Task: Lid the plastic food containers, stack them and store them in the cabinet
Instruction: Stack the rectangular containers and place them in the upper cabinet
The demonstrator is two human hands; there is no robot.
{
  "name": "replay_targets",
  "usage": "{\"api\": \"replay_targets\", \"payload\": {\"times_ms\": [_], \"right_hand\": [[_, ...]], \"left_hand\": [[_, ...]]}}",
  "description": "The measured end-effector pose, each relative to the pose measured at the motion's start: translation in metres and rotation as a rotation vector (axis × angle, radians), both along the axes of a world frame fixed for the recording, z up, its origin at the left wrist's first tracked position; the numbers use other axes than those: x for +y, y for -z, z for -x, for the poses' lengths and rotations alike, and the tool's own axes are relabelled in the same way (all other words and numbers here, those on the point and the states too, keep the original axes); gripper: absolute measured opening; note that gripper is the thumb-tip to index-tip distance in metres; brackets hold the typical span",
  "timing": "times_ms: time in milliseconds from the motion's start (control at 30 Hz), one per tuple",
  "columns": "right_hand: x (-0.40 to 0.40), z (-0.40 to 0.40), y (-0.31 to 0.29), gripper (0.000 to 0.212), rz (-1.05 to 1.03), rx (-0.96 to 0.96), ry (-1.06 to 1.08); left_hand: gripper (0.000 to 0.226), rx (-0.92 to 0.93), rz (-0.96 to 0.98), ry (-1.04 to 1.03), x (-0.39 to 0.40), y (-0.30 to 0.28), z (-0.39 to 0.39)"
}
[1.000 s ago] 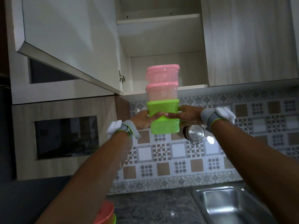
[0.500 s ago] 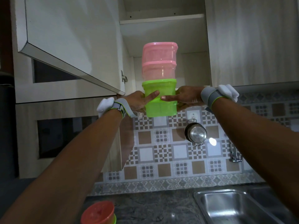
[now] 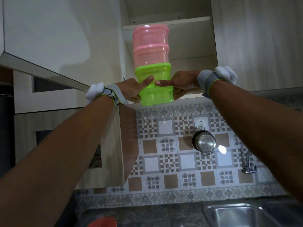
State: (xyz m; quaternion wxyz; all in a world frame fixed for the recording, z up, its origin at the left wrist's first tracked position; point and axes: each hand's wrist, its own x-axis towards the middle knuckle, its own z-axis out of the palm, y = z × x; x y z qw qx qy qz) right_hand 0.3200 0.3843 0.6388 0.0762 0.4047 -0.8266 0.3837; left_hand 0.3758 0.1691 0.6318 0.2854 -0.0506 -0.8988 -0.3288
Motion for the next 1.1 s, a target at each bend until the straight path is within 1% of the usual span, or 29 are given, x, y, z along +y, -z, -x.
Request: {"api": "replay_targets", "payload": {"times_ms": [33,100,133,233,267,300,367,433,467,567,700,733,833,867,967,1033,1100], "right_hand": [[-0.002,0.001,-0.005,0.074,0.002,0.008,0.001],[-0.005,0.007,-0.016,0.074,0.021,0.014,0.005],[-0.007,0.012,-0.02,0.072,0.029,0.018,0.01],[-0.016,0.023,-0.031,0.054,0.025,0.023,0.012],[-0.018,0.029,-0.035,0.054,0.023,0.019,0.006],[-0.019,0.032,-0.037,0.057,0.022,0.024,0.01],[-0.022,0.043,-0.042,0.071,0.022,0.026,0.017],[-0.026,0.055,-0.048,0.084,0.006,0.03,0.023],[-0.027,0.06,-0.05,0.087,-0.002,0.03,0.024],[-0.03,0.074,-0.054,0.085,-0.019,0.029,0.029],[-0.033,0.097,-0.058,0.075,-0.033,0.025,0.037],[-0.033,0.098,-0.058,0.076,-0.034,0.021,0.046],[-0.034,0.115,-0.059,0.09,-0.025,-0.001,0.071],[-0.034,0.118,-0.058,0.091,-0.025,-0.002,0.073],[-0.031,0.132,-0.058,0.085,-0.02,-0.007,0.081],[-0.029,0.144,-0.058,0.087,-0.016,-0.01,0.103],[-0.028,0.155,-0.057,0.088,0.004,-0.016,0.122]], "left_hand": [[0.077,0.005,0.003,0.002,-0.001,-0.004,0.001],[0.079,0.01,0.008,0.009,-0.004,-0.017,0.007],[0.081,0.014,0.006,0.009,-0.005,-0.022,0.011],[0.083,0.038,0.002,-0.01,-0.013,-0.036,0.02],[0.082,0.051,-0.007,-0.014,-0.016,-0.04,0.027],[0.08,0.059,-0.015,-0.022,-0.017,-0.042,0.029],[0.078,0.074,-0.028,-0.029,-0.02,-0.047,0.04],[0.08,0.076,-0.026,-0.034,-0.024,-0.052,0.053],[0.083,0.072,-0.024,-0.032,-0.027,-0.054,0.059],[0.092,0.043,-0.034,-0.01,-0.033,-0.056,0.075],[0.092,0.03,-0.05,0.016,-0.036,-0.058,0.103],[0.092,0.027,-0.051,0.015,-0.036,-0.058,0.105],[0.094,0.001,-0.045,0.022,-0.037,-0.061,0.123],[0.095,-0.01,-0.04,0.019,-0.036,-0.06,0.125],[0.09,0.0,-0.027,0.024,-0.032,-0.063,0.142],[0.087,0.005,-0.014,0.028,-0.028,-0.064,0.157],[0.089,0.005,-0.018,0.02,-0.025,-0.065,0.169]]}}
